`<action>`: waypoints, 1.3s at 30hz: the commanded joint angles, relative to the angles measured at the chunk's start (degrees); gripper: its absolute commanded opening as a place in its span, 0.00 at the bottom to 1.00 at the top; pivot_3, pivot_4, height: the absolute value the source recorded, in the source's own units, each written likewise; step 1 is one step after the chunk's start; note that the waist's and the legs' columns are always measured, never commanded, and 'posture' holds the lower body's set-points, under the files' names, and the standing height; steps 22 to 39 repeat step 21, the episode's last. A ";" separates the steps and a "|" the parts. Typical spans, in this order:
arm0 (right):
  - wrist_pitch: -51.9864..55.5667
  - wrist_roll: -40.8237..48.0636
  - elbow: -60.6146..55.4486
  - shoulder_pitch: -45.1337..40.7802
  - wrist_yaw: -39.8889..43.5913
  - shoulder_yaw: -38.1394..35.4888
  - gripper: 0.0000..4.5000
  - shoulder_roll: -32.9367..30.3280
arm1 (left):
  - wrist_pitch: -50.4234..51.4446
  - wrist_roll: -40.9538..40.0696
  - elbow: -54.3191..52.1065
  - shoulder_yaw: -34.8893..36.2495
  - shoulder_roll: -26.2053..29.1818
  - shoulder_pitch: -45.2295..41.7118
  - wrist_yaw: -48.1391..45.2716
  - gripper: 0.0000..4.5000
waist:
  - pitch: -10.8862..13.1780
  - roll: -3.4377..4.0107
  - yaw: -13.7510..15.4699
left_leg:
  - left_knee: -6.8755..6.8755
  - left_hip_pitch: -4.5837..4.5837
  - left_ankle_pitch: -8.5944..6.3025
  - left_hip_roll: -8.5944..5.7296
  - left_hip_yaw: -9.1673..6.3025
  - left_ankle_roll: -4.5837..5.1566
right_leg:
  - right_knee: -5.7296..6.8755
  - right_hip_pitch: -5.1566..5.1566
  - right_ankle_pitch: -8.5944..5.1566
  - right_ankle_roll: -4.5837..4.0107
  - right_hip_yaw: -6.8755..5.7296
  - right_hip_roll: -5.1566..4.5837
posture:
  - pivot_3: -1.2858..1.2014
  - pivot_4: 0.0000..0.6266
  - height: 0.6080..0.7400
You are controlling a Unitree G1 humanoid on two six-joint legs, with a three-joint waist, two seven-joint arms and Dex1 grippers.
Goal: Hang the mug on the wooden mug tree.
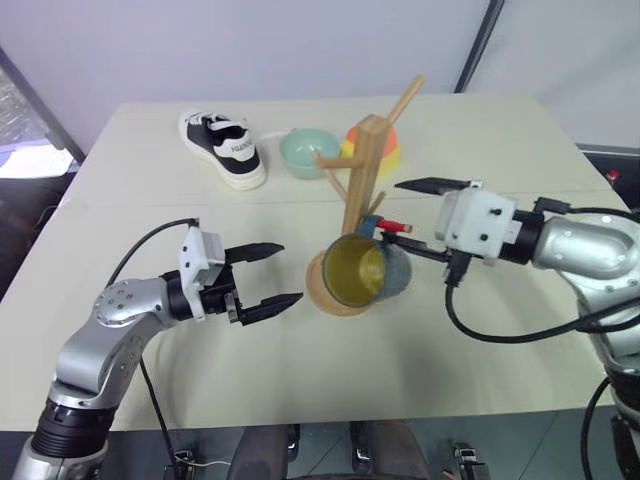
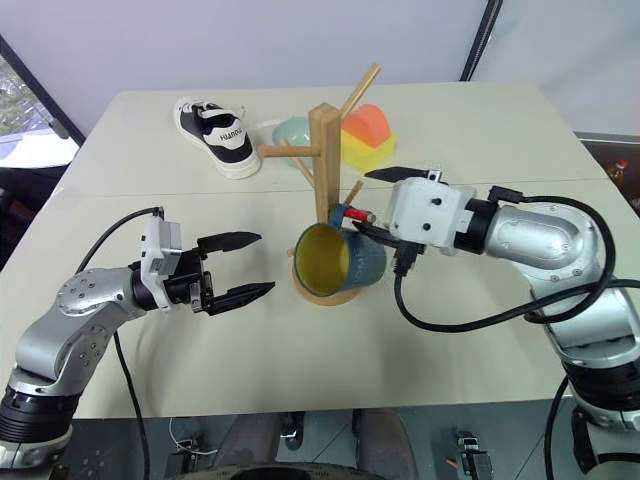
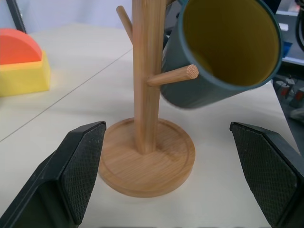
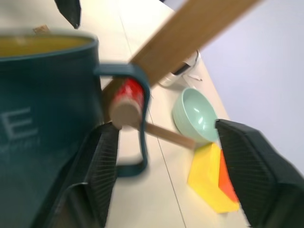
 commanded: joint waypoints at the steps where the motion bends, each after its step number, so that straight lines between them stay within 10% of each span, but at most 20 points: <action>1: 1.11 5.25 1.63 4.71 -0.03 -9.67 0.67 1.06 | 0.52 0.19 0.08 1.11 -0.63 -0.32 2.36 1.00 | -0.01 -0.02 0.09 | 0.00 0.00 0.00 0.00 0.00 0.00 | 0.00 0.00 0.00 0.01 0.00 0.00 | 0.52 0.24 1.00; 7: 4.88 16.79 8.61 15.63 -4.11 -20.62 0.67 12.37 | 0.68 1.46 5.84 4.87 -5.76 -0.62 12.67 1.00 | -0.08 -0.15 -0.09 | 0.05 0.06 0.00 0.04 0.06 0.02 | 0.01 0.09 0.12 0.20 0.02 -0.01 | 0.52 0.24 1.00; 16: -6.74 11.34 26.33 14.48 -15.22 -16.99 0.67 28.43 | -5.61 9.68 16.94 10.69 -14.01 1.33 28.65 1.00 | -0.09 -0.14 -0.22 | 0.27 0.20 0.00 0.26 0.33 0.02 | 0.09 0.11 0.44 0.11 0.04 0.08 | 0.52 0.24 1.00; 39: -11.94 9.86 34.31 12.50 -15.62 -14.81 0.67 30.70 | -5.90 9.81 16.87 11.53 -15.80 3.65 30.24 1.00 | -0.09 -0.14 -0.08 | 0.31 0.15 0.00 0.27 0.39 0.02 | 0.06 0.08 0.45 0.11 0.07 0.05 | 0.52 0.24 1.00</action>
